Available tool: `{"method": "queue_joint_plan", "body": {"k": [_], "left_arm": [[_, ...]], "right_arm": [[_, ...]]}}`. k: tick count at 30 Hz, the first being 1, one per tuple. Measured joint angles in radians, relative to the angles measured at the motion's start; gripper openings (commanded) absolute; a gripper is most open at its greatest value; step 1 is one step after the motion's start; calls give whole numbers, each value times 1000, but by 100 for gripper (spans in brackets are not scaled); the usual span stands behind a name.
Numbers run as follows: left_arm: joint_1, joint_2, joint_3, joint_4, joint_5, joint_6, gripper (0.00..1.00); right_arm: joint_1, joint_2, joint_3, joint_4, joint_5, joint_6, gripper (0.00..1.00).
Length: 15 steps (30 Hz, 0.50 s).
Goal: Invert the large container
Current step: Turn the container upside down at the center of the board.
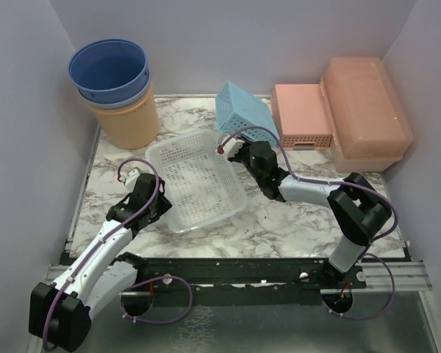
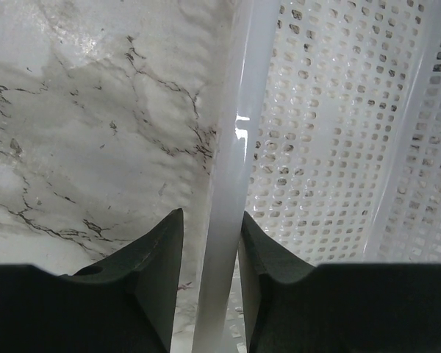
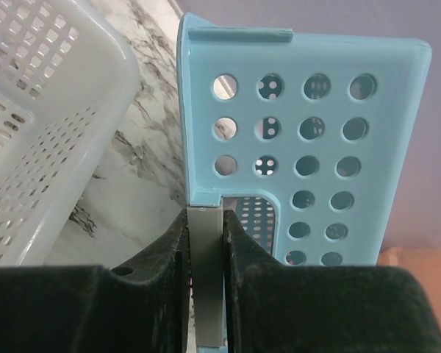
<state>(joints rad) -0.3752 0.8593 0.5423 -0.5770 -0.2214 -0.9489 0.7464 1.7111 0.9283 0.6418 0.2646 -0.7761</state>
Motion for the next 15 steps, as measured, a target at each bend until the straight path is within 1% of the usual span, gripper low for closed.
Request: {"method": "queue_joint_plan", "body": {"k": [10, 12, 15], "left_arm": [[0, -106, -36, -10, -6, -86, 37], [0, -136, -56, -9, -6, -113, 40], [0, -176, -83, -10, -8, -146, 41]], "right_arm": [[-44, 80, 55, -16, -97, 16, 1], [-52, 89, 64, -19, -110, 16, 1], [-62, 102, 69, -19, -127, 19, 1]]}}
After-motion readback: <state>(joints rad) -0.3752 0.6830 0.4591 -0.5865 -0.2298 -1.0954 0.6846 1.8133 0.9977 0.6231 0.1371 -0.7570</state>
